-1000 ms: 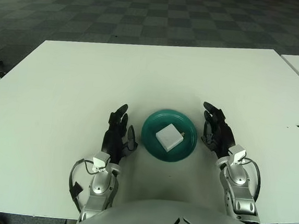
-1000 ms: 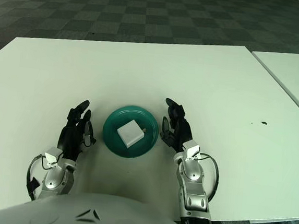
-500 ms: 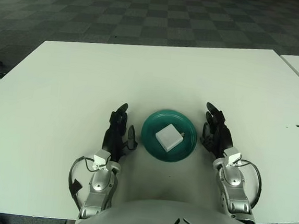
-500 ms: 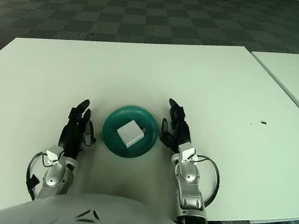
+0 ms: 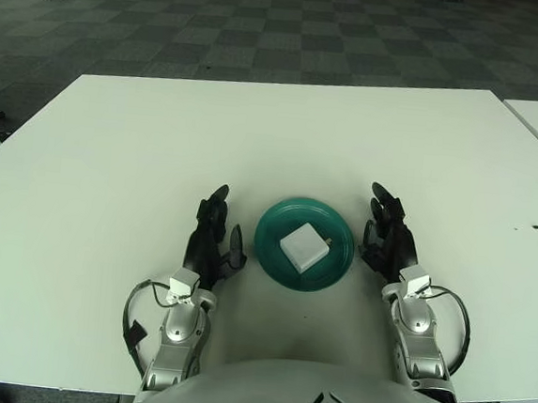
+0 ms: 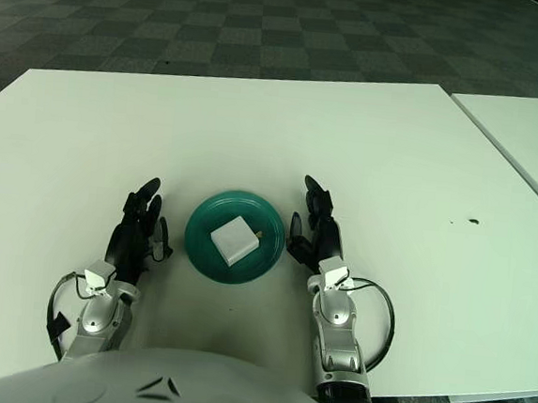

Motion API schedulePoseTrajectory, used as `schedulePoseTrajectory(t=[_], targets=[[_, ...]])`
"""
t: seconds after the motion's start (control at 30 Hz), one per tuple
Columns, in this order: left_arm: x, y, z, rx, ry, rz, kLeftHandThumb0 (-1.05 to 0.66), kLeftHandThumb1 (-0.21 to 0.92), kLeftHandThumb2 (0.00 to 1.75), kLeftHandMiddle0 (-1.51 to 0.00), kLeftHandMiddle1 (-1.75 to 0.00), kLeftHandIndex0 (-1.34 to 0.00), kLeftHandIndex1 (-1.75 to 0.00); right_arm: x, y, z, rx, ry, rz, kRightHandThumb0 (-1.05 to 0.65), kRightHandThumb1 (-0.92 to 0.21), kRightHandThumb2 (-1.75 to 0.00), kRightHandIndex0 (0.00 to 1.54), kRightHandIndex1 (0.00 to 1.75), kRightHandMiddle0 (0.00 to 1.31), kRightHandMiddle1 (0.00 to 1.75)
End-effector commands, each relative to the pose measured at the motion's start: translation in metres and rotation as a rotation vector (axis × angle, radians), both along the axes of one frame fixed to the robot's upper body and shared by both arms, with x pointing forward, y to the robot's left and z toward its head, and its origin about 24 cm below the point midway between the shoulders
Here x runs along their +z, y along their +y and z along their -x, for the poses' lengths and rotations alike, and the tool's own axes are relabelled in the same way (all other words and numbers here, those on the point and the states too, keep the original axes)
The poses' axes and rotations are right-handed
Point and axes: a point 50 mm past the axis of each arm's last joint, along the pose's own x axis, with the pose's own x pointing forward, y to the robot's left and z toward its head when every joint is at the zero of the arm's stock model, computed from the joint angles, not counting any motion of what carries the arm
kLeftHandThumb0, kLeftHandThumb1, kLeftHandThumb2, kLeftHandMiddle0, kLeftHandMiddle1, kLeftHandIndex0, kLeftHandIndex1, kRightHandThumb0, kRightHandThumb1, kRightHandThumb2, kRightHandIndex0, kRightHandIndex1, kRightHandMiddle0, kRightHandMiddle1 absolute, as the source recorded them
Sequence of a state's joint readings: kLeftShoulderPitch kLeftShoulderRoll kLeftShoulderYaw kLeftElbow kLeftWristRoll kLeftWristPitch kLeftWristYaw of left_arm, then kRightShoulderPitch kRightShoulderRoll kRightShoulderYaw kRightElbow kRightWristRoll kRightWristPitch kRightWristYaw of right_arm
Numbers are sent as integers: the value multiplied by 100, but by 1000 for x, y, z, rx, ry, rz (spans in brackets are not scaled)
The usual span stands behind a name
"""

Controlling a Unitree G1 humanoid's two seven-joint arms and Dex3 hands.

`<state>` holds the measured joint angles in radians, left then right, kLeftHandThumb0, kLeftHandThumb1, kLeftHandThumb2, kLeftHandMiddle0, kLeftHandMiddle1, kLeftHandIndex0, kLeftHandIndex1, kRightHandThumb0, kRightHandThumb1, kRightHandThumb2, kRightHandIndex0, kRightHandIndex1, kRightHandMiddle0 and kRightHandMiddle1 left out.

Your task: Put the charger into the plate.

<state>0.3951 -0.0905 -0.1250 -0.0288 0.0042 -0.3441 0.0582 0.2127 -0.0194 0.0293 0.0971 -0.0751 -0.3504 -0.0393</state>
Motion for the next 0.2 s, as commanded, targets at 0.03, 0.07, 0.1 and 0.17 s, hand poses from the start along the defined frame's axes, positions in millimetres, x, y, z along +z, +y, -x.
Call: schedulePoseTrajectory(t=[0.03,0.07,0.1,0.17], targets=[[-8,1,-1,4,34,-12,-91,92,98,-16,0,0,-50,-18,-1,9,-43,96,-46,-94,-92,-90,16,0,0,37],[-8,1,-1,5,35,-13,-91,92,98,-16,0,0,-50,-18,-1,9,-48,96,-49,-94,-92,-90,16,0,0,38],[-9,1,-1,6,36,-13,-91,92,98,-16,0,0,-50,-18,-1,9,-54,98,-54,-94,-92,-90,16,0,0,38],[-10,1,-1,8,41,-9,-91,92,98,-16,0,0,-50,-20,-1,10,-70,100,-67,-93,-92,-90,16,0,0,39]])
